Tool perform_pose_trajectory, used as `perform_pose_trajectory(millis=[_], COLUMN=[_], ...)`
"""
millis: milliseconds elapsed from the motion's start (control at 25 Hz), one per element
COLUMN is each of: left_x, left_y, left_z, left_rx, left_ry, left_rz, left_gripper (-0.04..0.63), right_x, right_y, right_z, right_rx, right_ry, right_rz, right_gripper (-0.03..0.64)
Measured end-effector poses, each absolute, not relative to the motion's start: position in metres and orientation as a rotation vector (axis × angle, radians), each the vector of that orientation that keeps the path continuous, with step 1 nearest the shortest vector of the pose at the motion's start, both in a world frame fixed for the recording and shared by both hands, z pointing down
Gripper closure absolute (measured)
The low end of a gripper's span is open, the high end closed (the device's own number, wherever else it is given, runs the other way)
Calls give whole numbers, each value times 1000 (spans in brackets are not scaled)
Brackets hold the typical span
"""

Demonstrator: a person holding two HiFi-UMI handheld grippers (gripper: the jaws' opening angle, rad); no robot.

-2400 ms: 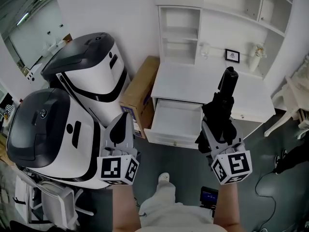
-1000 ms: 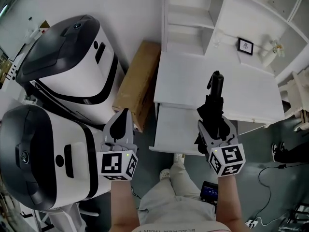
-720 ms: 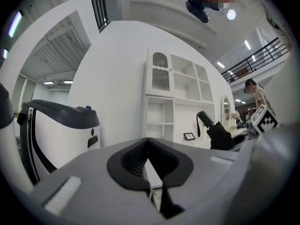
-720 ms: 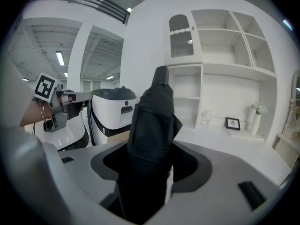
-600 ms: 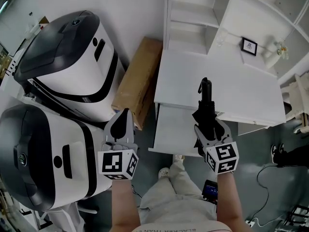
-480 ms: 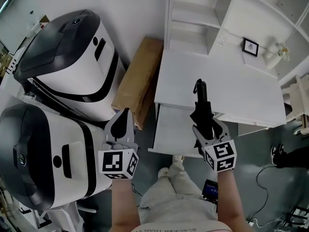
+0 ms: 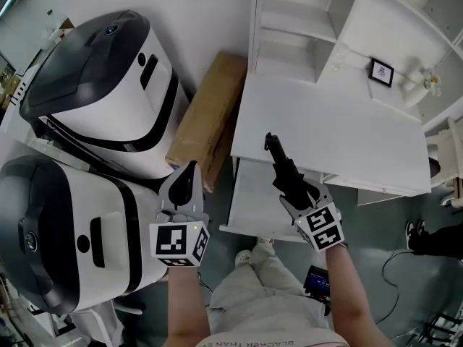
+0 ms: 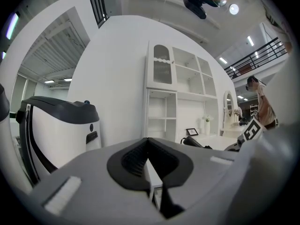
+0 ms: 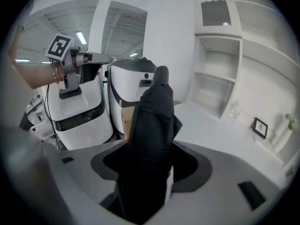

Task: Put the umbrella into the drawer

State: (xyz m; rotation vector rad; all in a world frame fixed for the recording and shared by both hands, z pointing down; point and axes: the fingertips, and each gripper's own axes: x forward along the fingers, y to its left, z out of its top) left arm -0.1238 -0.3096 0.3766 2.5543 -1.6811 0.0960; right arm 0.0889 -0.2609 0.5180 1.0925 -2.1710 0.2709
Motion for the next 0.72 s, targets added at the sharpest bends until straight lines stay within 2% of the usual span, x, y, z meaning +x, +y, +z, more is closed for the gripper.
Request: perform_pose_trajectory(millis=[720], left_x=[-119], left_y=[-325], left_z=[405], left_rx=[2484], left_ry=[-1680], left_rz=[184], left_gripper=[592], right_x=[76], right_y=[-256], right_z=[604], right_rx=[775], right_ry=[-2096], right_rz=[323], right_gripper=[348])
